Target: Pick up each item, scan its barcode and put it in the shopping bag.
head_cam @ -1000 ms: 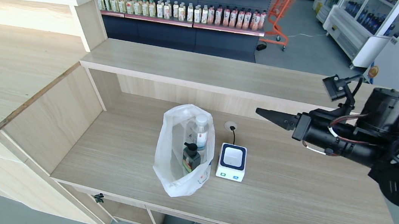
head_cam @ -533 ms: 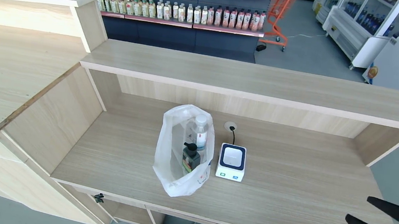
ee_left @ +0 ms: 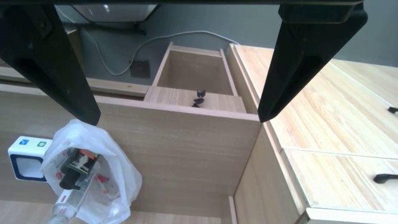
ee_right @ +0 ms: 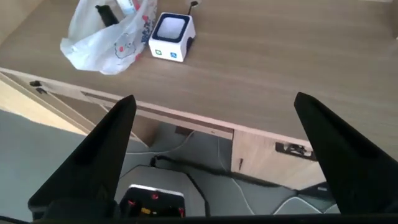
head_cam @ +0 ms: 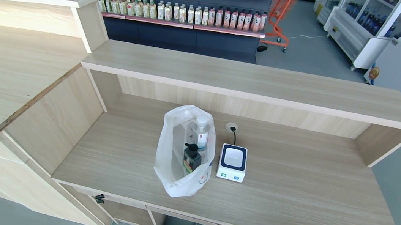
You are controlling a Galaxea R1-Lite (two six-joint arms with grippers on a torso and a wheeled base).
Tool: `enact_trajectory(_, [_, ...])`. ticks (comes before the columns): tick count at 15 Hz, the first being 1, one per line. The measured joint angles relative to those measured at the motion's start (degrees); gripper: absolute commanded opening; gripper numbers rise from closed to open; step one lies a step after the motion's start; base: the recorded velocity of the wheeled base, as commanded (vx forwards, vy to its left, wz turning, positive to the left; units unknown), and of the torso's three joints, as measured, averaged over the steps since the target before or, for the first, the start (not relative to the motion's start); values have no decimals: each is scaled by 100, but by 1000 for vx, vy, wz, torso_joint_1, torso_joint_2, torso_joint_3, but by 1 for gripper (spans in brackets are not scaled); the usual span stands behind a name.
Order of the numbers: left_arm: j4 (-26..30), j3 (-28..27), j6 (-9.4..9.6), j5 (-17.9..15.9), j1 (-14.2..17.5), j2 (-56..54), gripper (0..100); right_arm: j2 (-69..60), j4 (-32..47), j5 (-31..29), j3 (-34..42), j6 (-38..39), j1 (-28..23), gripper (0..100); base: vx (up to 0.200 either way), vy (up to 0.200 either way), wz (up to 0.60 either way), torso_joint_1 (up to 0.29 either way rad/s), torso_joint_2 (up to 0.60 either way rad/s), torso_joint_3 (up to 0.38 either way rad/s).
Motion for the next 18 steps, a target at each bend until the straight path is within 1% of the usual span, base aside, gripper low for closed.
enact_trajectory(2, [-2,0,0,0,0,0,100,-361,0,-55,38,-39,51,100,0,0,0,0,0,0])
enact_trajectory(3, [-2,0,0,0,0,0,100,-466,12,-296,46,-121,73,100,0,0,0,0,0,0])
enact_trajectory(5, [-2,0,0,0,0,0,100,-605,228,-1202,49,-250,90,100,0,0,0,0,0,0])
enact_trajectory(7, [-2,0,0,0,0,0,100,-678,352,-1211,41,-386,110,100,0,0,0,0,0,0])
enact_trajectory(11, [-2,0,0,0,0,0,100,-707,372,-1191,40,-228,115,100,0,0,0,0,0,0])
enact_trajectory(12, [-2,0,0,0,0,0,100,-708,374,-1191,40,-206,115,0,0,0,0,0,0,0])
enact_trajectory(18, [0,0,2,0,-5,2,100,-708,390,-1191,41,-115,115,0,0,0,0,0,0,0])
